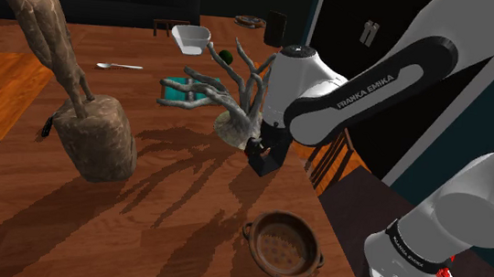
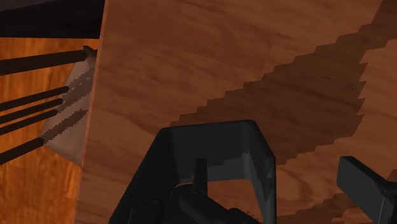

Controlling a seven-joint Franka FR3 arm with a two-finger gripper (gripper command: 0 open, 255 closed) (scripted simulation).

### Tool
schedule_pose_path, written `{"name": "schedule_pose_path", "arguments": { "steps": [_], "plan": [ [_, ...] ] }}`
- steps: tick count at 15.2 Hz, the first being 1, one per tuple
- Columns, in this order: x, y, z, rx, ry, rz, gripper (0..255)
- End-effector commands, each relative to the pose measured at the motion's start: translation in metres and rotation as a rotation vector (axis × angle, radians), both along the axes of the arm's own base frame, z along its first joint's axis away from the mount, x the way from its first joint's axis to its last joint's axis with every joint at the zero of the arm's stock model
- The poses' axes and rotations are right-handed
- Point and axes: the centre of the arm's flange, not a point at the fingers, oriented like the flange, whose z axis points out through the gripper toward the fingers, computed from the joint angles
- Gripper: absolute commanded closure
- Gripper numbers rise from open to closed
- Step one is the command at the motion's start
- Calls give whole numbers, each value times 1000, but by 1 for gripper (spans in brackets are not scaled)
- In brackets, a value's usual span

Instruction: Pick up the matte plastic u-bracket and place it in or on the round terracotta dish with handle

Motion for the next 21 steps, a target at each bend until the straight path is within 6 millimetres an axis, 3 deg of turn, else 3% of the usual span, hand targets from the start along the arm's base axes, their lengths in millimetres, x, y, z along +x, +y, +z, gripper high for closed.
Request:
{"name": "schedule_pose_path", "arguments": {
  "steps": [1, 4, 11, 12, 21],
  "plan": [
    [0, 2, -11, 1, -1, 0, 0],
    [1, 1, -24, 1, -1, 0, 0],
    [1, 1, -24, 1, -1, 0, 0],
    [1, 1, -24, 1, -1, 0, 255],
    [1, 1, -24, 1, -1, 0, 255]
  ]
}}
